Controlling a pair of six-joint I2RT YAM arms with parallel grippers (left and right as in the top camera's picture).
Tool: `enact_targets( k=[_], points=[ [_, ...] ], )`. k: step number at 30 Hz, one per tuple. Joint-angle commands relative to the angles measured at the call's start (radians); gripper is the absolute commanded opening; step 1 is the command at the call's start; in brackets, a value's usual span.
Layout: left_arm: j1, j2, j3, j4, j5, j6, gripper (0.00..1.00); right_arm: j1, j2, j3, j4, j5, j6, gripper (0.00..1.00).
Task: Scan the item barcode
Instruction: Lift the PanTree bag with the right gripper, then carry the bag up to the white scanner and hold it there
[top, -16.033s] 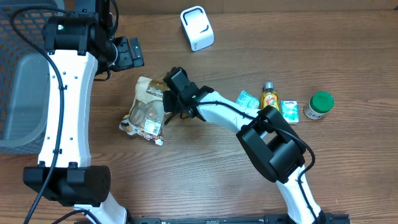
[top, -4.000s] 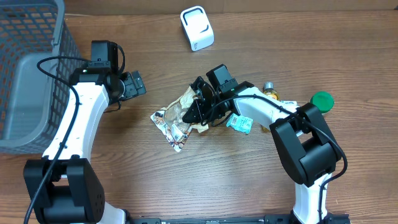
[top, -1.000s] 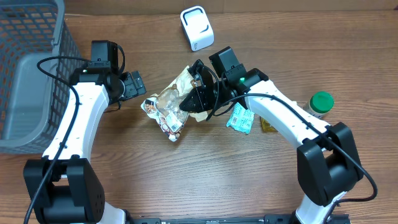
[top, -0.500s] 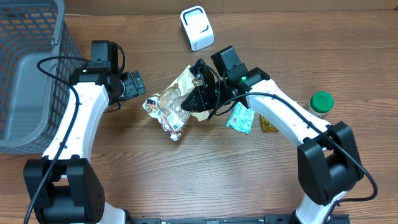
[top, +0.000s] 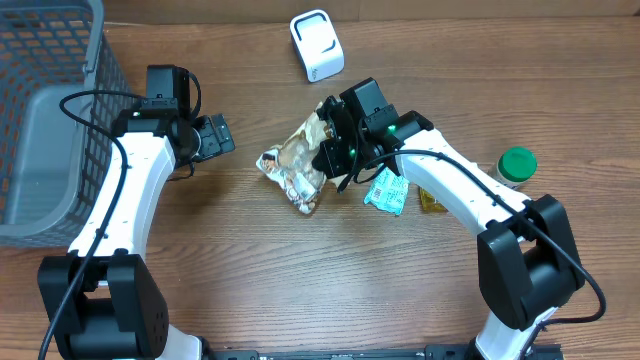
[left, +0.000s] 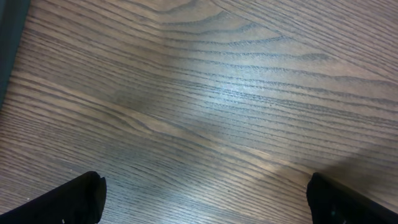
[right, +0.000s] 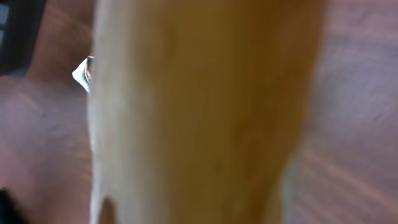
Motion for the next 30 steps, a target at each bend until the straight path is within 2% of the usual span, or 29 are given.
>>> enact_targets(
  k=[1,6,14,20,23,27,30],
  points=[
    [-0.002,-0.002,0.007,0.0,-0.013,0.016,1.0,-0.009,-0.019,0.051,0.024,0.058,-0.042,0.04],
    [-0.002,-0.002,0.007,0.0,-0.013,0.016,0.99,-0.027,-0.019,0.224,-0.014,0.092,-0.047,0.04],
    [-0.002,-0.002,0.007,0.0,-0.013,0.016,0.99,-0.021,-0.019,0.474,-0.073,0.313,-0.283,0.04],
    [-0.002,-0.002,0.007,0.0,-0.013,0.016,1.0,-0.021,-0.018,0.492,-0.025,0.346,-0.515,0.04],
    [-0.002,-0.002,0.007,0.0,-0.013,0.016,0.99,-0.021,-0.016,0.491,0.019,0.352,-0.543,0.04],
    [-0.002,-0.002,0.007,0.0,-0.013,0.016,1.0,-0.016,0.006,0.491,0.126,0.455,-0.544,0.04],
    [-0.002,-0.002,0.007,0.0,-0.013,0.016,1.0,-0.006,0.04,0.491,0.18,0.488,-0.62,0.04]
  ],
)
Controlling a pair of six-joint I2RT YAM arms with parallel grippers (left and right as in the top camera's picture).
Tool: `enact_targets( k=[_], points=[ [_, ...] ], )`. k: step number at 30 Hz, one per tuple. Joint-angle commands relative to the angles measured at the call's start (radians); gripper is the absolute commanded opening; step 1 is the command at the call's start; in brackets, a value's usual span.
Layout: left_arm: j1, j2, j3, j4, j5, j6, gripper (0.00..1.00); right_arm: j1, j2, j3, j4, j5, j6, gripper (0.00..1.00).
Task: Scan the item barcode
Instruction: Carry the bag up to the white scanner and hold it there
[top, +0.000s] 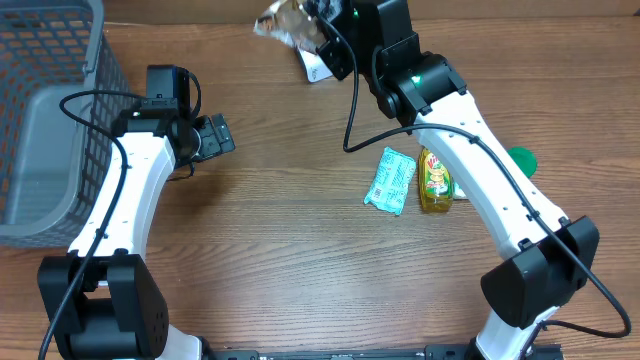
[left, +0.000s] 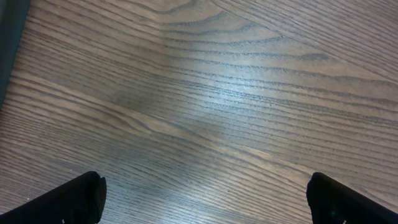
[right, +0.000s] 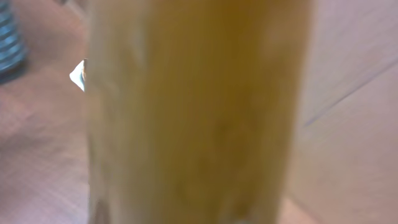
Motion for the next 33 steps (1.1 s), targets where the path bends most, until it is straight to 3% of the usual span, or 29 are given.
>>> enact_targets(
  k=[1,5,14,24,33],
  points=[
    [-0.002,-0.002,0.007,0.0,-0.013,0.016,1.0,0.017,0.05,0.02,0.043,0.076,-0.115,0.04],
    [-0.002,-0.002,0.007,0.0,-0.013,0.016,0.99,0.024,0.115,0.02,0.129,0.103,-0.187,0.04],
    [-0.002,-0.002,0.007,0.0,-0.013,0.016,0.99,0.023,0.259,0.02,0.412,0.254,-0.198,0.04],
    [-0.002,-0.002,0.007,0.0,-0.013,0.016,1.0,0.019,0.405,0.02,0.666,0.32,-0.367,0.04],
    [-0.002,-0.002,0.007,0.0,-0.013,0.016,1.0,-0.005,0.499,0.02,0.761,0.278,-0.343,0.04]
  ],
)
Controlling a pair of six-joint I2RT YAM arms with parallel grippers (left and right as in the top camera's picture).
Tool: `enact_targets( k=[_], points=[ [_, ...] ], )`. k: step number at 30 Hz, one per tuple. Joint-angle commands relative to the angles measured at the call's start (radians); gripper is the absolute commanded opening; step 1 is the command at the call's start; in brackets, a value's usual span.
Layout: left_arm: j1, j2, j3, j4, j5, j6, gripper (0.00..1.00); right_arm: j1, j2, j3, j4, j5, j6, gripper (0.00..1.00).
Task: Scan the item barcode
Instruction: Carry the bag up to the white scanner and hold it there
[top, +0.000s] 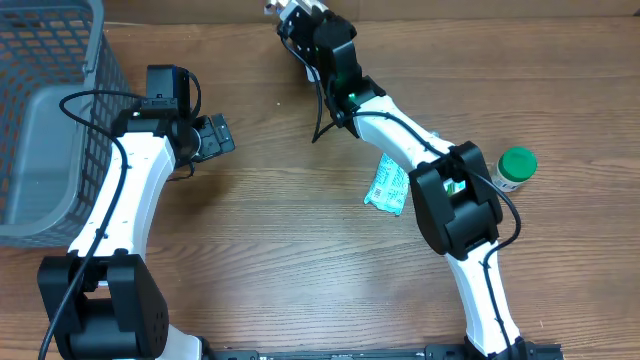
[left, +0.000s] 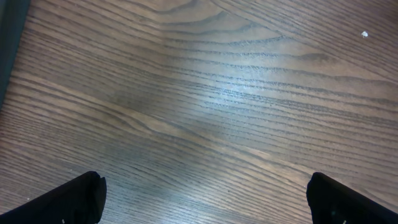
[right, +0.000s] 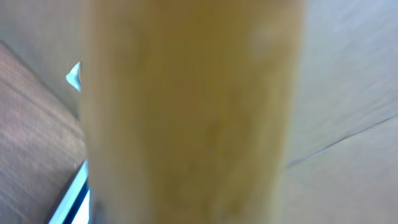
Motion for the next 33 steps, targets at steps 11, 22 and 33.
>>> enact_targets(
  k=[11,22,33],
  points=[
    [-0.002,-0.002,0.007,0.0,-0.013,0.016,0.99,-0.006,0.017,0.02,-0.135,-0.065,0.31,0.04],
    [-0.002,-0.002,0.007,0.0,-0.013,0.015,1.0,-0.007,0.017,0.02,-0.197,-0.151,0.344,0.04],
    [-0.002,-0.002,0.007,0.0,-0.013,0.016,0.99,-0.038,-0.051,0.02,-0.171,-0.142,0.492,0.04]
  ],
)
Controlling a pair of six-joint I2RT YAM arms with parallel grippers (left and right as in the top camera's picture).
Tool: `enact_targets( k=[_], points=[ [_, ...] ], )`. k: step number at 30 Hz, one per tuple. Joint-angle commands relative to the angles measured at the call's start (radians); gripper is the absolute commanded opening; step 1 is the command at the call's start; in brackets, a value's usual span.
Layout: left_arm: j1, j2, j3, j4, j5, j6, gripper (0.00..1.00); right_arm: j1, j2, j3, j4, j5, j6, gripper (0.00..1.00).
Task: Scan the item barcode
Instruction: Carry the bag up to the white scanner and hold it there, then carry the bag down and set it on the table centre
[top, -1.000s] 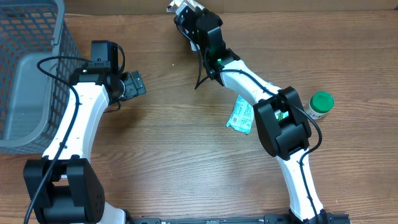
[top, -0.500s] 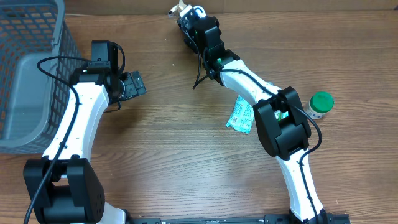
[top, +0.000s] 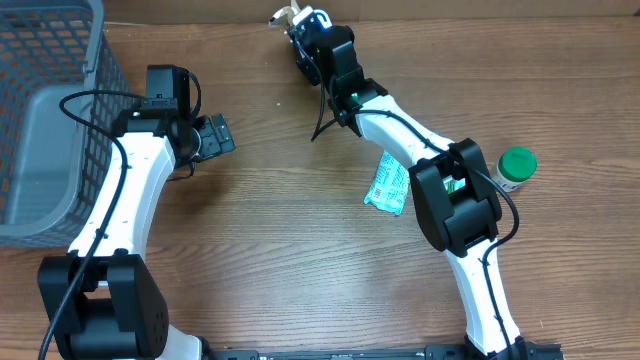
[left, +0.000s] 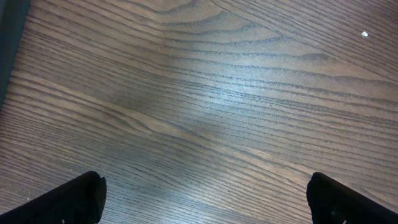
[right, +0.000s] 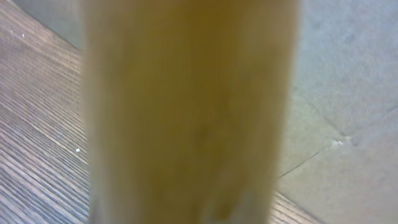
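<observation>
My right gripper (top: 308, 32) is at the table's far edge, shut on a crinkly snack bag. Only a corner of the bag (top: 279, 16) shows past the gripper in the overhead view. In the right wrist view the bag (right: 186, 112) is a blurred tan mass that fills the frame and hides the fingers. The white scanner (top: 319, 16) lies mostly hidden under that gripper. My left gripper (top: 212, 136) hangs open over bare wood at the left, with nothing between its dark fingertips (left: 69, 198).
A grey mesh basket (top: 40, 120) stands at the left edge. A teal packet (top: 388, 186) lies mid-table beside the right arm. A green-lidded jar (top: 517, 165) stands at the right.
The right gripper has shifted slightly over the scanner with the bag still in it. Its wrist view now shows table grain at the left. The left arm has not moved.
The right gripper was shut on the snack bag at mid-table. Then it held the bag raised near the scanner at the back. Then it was over the scanner at the far edge, where it still is. The left gripper stayed open and still.
</observation>
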Motion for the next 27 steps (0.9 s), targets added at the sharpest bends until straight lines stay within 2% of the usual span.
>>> enact_targets(
  k=[1,4,7,11,17,22,27],
  points=[
    [-0.002,-0.002,0.007,0.0,-0.013,0.015,1.0,-0.022,-0.085,0.014,-0.011,-0.014,0.128,0.04],
    [-0.002,-0.002,0.007,0.0,-0.013,0.016,0.99,-0.028,-0.151,0.014,-0.072,-0.074,0.179,0.04],
    [-0.002,-0.002,0.007,0.0,-0.013,0.016,1.0,-0.028,-0.224,0.014,-0.203,-0.136,0.27,0.04],
    [-0.002,-0.002,0.007,0.0,-0.013,0.016,0.99,-0.035,-0.295,0.014,-0.445,-0.261,0.418,0.04],
    [-0.002,-0.002,0.007,0.0,-0.013,0.016,1.0,-0.055,-0.312,0.014,-0.863,-0.583,0.586,0.04],
    [-0.002,-0.002,0.007,0.0,-0.013,0.016,0.99,-0.054,-0.31,-0.02,-1.165,-0.623,0.579,0.04],
    [-0.002,-0.002,0.007,0.0,-0.013,0.016,1.0,-0.054,-0.31,-0.103,-1.235,-0.616,0.551,0.05]
  ],
)
